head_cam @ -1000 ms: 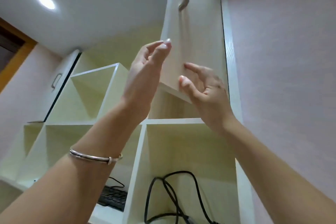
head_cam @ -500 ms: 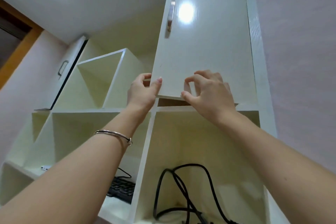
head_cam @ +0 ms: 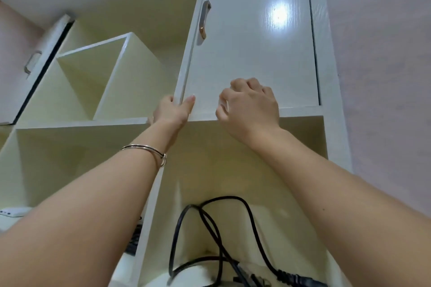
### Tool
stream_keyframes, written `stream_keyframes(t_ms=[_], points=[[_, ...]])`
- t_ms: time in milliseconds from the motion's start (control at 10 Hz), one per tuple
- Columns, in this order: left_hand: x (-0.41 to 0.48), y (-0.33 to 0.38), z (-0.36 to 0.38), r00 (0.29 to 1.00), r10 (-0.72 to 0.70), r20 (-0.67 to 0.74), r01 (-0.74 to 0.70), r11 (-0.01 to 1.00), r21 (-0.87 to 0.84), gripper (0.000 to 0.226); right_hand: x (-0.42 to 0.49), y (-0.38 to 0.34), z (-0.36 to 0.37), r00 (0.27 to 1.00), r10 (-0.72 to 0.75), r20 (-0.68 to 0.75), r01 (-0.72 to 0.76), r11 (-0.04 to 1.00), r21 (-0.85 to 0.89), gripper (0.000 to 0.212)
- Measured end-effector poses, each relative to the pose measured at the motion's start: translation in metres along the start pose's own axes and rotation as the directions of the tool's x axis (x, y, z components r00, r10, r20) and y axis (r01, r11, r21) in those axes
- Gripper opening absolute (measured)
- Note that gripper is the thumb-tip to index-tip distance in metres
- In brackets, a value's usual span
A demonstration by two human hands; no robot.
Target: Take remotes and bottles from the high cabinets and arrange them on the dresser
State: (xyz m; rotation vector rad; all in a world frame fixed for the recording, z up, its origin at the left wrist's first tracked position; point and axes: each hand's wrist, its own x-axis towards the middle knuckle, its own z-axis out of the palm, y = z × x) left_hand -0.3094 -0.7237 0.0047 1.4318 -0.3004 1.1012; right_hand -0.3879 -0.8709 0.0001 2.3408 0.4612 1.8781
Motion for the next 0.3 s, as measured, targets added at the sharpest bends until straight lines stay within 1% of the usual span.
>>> stream_keyframes(t_ms=[100, 200, 300], points=[[0.006, -0.005, 0.000, 1.000, -0.028, -0.009, 0.028, 1.000, 0.012, 0.091, 0.000, 0.001, 0.000, 1.000, -0.002, -0.015, 0.002, 1.000, -0.010, 0.035], [0.004, -0.004, -0.002, 1.000, -0.010, 0.000, 0.010, 0.999, 0.040, 0.084, 0.000, 0.001, 0.001, 1.000, -0.006, -0.001, 0.006, 1.000, -0.013, 0.035], [-0.004, -0.002, -0.010, 1.000, 0.012, 0.012, -0.014, 0.996, 0.093, 0.063, -0.001, 0.003, 0.000, 1.000, -0.020, 0.018, 0.020, 1.000, 0.016, 0.036]])
